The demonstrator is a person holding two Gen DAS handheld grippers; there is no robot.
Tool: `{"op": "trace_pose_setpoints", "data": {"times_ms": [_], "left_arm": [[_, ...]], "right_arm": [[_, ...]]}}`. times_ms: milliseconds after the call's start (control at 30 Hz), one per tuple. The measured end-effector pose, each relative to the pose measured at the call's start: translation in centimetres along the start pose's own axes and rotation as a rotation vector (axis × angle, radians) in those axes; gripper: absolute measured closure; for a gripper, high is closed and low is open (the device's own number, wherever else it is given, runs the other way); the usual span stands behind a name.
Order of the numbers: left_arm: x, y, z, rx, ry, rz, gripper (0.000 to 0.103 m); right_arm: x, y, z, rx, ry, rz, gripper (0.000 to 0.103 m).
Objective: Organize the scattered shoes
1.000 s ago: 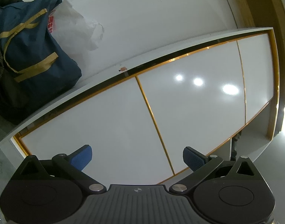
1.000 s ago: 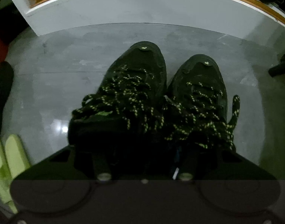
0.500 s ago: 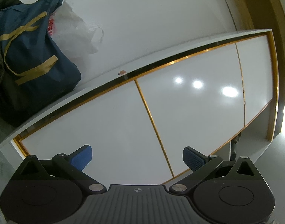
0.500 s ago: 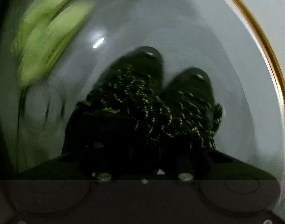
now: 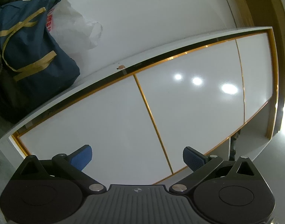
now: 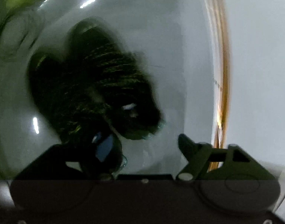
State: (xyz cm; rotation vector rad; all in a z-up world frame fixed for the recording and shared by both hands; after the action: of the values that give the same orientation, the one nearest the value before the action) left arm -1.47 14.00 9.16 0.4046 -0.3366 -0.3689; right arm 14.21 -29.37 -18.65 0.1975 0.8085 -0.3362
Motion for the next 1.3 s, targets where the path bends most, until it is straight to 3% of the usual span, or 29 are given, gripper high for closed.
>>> {"op": "trace_pose_setpoints", "data": {"times_ms": [100, 200, 233, 300, 400, 467, 533, 567, 700, 767, 800, 833, 1000, 1167, 1267, 1300], "left_arm": [[-0.1, 0.0, -0.1, -0.005, 0.0, 0.006, 0.0], [-0.2, 0.0, -0.1, -0.006, 0.0, 0.009, 0.0], [-0.3, 0.1, 0.0, -0.006, 0.0, 0.011, 0.0], [-0.4, 0.0, 0.0, -0.007, -0.001, 0.011, 0.0], [-0.4, 0.0, 0.0, -0.007, -0.001, 0.011, 0.0], [-0.4, 0.0, 0.1, -0.005, -0.001, 0.01, 0.0], [-0.4, 0.0, 0.1, -0.004, 0.0, 0.01, 0.0], [-0.4, 0.0, 0.1, -0.004, 0.001, 0.01, 0.0], [-0.3, 0.0, 0.0, -0.008, 0.0, 0.01, 0.0], [-0.2, 0.0, 0.0, -0.008, -0.001, 0.008, 0.0], [-0.2, 0.0, 0.0, -0.007, -0.001, 0.007, 0.0], [-0.1, 0.1, -0.1, -0.006, 0.0, 0.006, 0.0], [-0.2, 0.1, -0.1, -0.008, -0.002, 0.012, 0.0], [0.2, -0.2, 0.0, 0.0, 0.0, -0.004, 0.0], [0.3, -0.3, 0.0, 0.001, 0.0, -0.011, 0.0], [0.4, -0.3, 0.0, 0.001, 0.0, -0.01, 0.0]], "right_arm": [[0.4, -1.7, 5.8, 0.66, 0.179, -0.179, 0.022], [2.6, -6.0, 7.3, 1.215, 0.403, -0.355, 0.027], [3.6, -7.2, 7.1, 1.355, 0.464, -0.404, 0.031], [5.5, -8.2, 6.0, 1.455, 0.52, -0.464, 0.033], [7.6, -9.5, 3.9, 1.572, 0.571, -0.542, 0.043], [8.3, -9.5, 3.0, 1.59, 0.543, -0.577, 0.052], [9.2, -9.8, 2.1, 1.596, 0.507, -0.62, 0.072], [9.2, -9.5, 1.6, 1.588, 0.502, -0.633, 0.074], [9.7, -8.5, 0.7, 1.534, 0.473, -0.656, 0.073], [10.6, -8.0, 0.5, 1.49, 0.454, -0.676, 0.064], [10.9, -7.7, 0.3, 1.459, 0.443, -0.684, 0.065], [11.0, -7.3, 0.2, 1.44, 0.441, -0.678, 0.078], [9.7, -6.9, 0.7, 1.514, 0.42, -0.599, 0.087], [9.4, -8.7, 1.8, 1.645, 0.485, -0.568, 0.082], [8.6, -8.9, 3.3, 1.642, 0.418, -0.49, 0.075], [8.8, -8.6, 3.6, 1.611, 0.41, -0.511, 0.07]]}}
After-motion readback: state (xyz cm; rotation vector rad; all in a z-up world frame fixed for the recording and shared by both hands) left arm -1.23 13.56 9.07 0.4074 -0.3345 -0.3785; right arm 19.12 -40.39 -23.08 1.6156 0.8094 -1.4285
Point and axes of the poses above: each gripper's, at about its wrist camera, not at the fingertips, and x roughly the way its jaws point, z to its right, y to its top, the point moved 2 cm from there along x, roughly the way its jaws point, and after that the axes turned 11 degrees about -y, right-handed, at the moved point
